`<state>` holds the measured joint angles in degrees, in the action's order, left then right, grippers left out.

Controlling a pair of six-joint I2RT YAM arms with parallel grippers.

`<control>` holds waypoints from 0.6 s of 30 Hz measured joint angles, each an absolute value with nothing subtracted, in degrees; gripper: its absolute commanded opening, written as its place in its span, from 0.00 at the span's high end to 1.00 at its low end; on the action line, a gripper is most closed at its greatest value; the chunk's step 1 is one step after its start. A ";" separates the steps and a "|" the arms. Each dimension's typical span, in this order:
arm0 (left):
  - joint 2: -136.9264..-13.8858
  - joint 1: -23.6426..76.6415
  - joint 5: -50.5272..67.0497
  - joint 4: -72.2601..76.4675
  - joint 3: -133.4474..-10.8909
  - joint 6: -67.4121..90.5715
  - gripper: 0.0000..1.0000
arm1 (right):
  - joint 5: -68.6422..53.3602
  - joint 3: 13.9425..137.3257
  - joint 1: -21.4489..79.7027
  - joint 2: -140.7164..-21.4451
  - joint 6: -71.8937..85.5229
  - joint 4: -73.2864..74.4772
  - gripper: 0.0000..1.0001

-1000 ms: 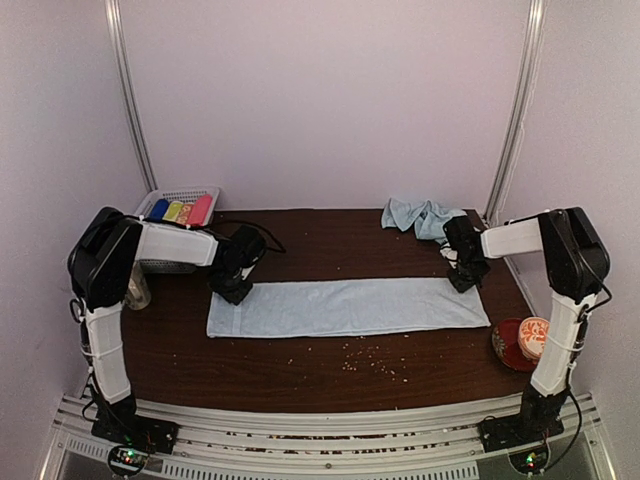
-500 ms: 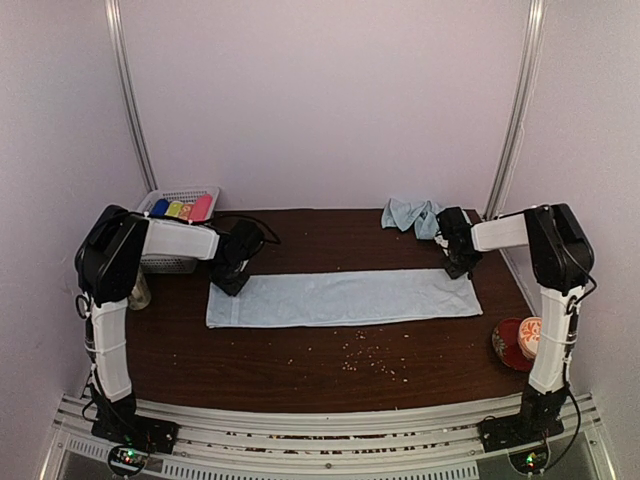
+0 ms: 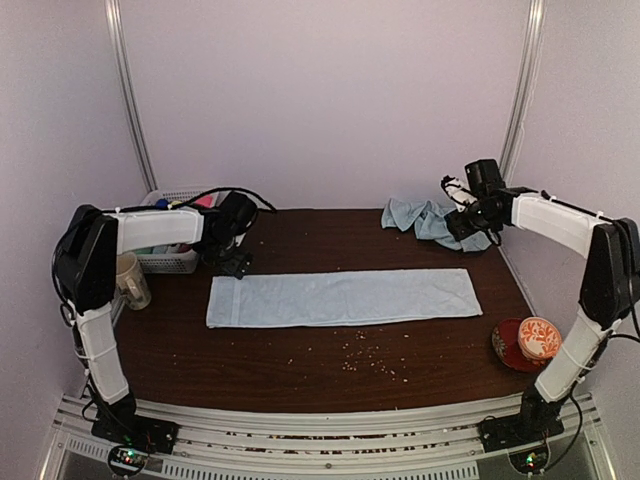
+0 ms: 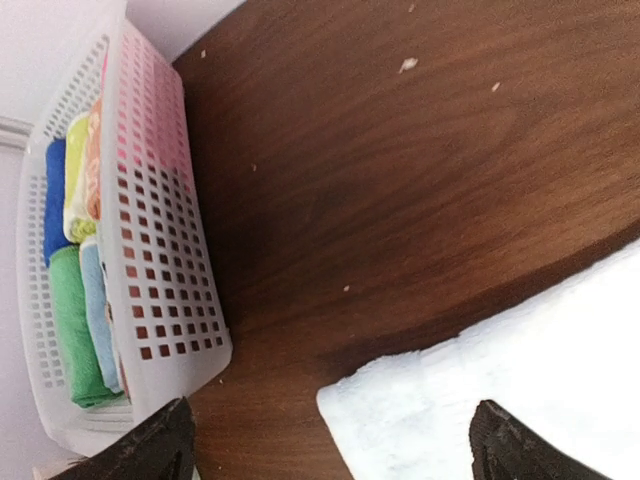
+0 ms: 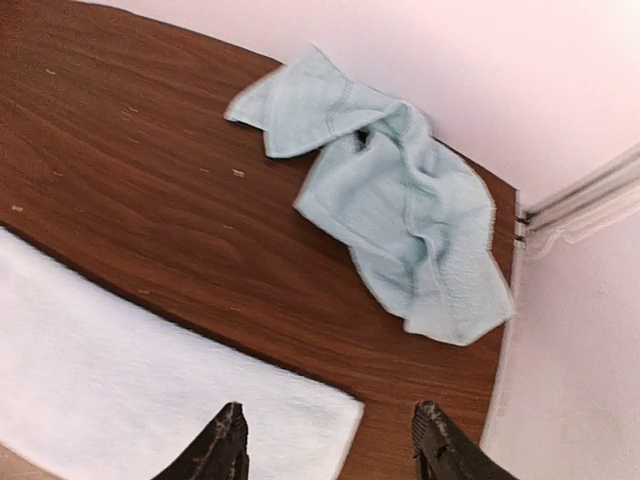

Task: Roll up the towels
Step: Move the towel to the center of the board.

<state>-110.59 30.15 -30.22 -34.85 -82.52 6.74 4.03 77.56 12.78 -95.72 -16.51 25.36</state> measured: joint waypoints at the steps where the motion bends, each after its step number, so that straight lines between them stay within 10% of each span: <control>1: -110.24 30.96 -30.20 -34.76 -83.29 6.66 0.03 | 0.43 77.32 13.04 -94.41 -16.86 25.45 0.57; 6: -111.59 41.04 -28.47 -34.50 -90.13 6.44 0.22 | -20.78 74.76 16.47 -93.21 -15.92 26.15 0.90; 18: -125.23 49.36 -10.31 -26.81 -97.34 8.71 0.41 | -38.81 72.77 21.37 -107.24 -14.15 27.00 0.94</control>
<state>-125.23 49.36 -10.31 -26.81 -97.34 8.71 -38.81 72.77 21.37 -107.24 -14.15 27.00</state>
